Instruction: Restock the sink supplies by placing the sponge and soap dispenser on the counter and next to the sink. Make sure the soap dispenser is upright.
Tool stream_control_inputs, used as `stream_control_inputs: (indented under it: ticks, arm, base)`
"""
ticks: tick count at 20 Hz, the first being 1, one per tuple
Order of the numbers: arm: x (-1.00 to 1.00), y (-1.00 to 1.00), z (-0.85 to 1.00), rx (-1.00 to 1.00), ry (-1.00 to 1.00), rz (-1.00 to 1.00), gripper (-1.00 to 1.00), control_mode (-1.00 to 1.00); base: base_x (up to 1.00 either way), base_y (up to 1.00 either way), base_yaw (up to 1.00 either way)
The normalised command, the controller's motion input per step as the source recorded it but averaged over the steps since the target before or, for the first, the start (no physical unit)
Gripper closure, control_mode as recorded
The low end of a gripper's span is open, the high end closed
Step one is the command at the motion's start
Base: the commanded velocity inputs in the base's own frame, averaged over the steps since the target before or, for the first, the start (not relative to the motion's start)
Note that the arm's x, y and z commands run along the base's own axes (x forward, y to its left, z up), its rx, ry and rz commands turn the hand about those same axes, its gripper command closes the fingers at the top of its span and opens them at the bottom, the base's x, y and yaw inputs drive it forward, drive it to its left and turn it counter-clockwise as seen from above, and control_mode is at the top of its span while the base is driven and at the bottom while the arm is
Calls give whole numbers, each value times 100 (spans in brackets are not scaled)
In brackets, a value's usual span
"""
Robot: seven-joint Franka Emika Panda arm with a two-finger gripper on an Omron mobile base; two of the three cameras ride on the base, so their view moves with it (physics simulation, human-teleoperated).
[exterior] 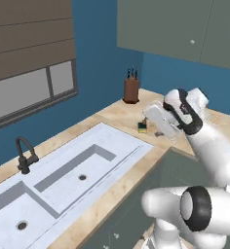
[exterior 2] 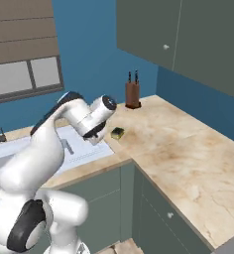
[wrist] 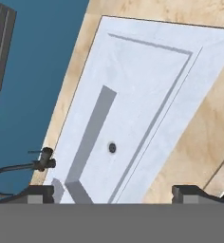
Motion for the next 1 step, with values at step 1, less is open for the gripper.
stream_control_inputs:
  ticks: [1]
  arm:
    - [-59,66,98,-5,3,0,-100,-100]
  base:
    - [0,0,0]
